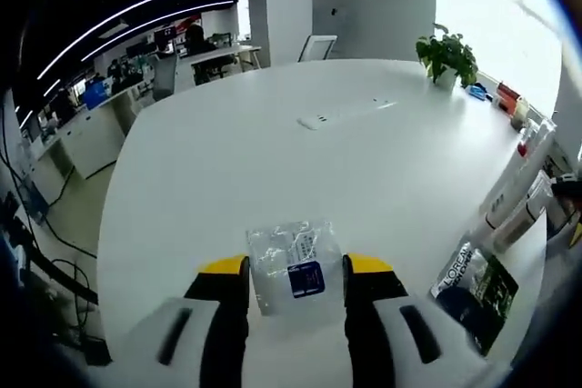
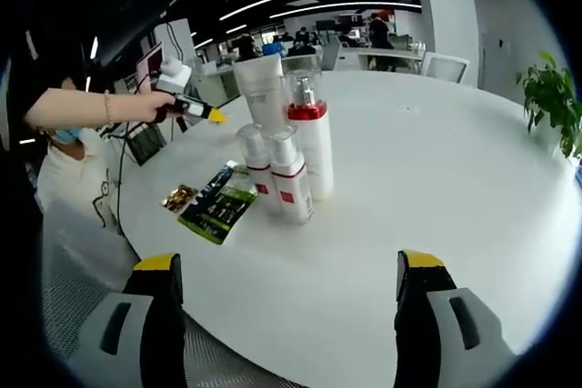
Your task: Arrange the skincare products in the storage area until every visible bottle or jar stands upright without overlapping.
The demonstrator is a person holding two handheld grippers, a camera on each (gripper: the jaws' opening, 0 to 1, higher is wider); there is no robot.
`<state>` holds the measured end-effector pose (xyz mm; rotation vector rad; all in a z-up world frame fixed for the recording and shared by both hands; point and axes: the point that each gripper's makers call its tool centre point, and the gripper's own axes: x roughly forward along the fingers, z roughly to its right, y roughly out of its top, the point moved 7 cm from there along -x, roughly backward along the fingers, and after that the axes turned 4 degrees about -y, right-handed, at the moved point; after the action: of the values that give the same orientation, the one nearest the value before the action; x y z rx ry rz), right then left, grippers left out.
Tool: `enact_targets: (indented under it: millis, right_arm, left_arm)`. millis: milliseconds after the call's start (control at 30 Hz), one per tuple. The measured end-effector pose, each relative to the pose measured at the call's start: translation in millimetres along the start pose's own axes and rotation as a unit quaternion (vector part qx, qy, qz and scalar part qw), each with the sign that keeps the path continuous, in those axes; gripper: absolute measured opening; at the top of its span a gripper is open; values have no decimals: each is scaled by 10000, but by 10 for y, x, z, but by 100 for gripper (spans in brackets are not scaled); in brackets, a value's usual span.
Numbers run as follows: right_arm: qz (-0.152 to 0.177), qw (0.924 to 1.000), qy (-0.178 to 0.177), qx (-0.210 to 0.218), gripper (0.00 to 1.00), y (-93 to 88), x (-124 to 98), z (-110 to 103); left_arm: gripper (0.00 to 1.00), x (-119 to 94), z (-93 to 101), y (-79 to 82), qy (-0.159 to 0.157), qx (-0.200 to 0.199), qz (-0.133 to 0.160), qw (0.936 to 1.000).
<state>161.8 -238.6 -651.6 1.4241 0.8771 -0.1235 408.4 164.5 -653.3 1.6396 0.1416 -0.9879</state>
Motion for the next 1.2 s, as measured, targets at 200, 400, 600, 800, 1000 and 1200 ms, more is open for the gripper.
enact_targets:
  millis: [200, 400, 600, 800, 1000, 1200]
  right_arm:
    - [97, 9999, 45, -45, 98, 31, -3, -10]
    - [203, 9997, 102, -93, 98, 62, -18, -36]
    - [248, 9994, 233, -86, 90, 82, -34, -74]
    - [289, 9989, 326, -172, 89, 90, -36, -105]
    - [376, 9984, 355, -238, 90, 108, -41, -117]
    - [459, 9976, 440, -289, 90, 137, -42, -142]
  left_arm:
    - [36, -171, 190, 33, -187, 320, 57, 9993]
    - [36, -328, 392, 107, -367, 695, 75, 9969]
    - [36, -464, 608, 151, -597, 1054, 124, 9926]
    - [36, -588, 812, 193, -724, 1368, 150, 9878]
    - [36, -691, 935, 194, -873, 1648, 166, 9823]
    - [36, -857, 1093, 178, -1035, 1914, 146, 9759]
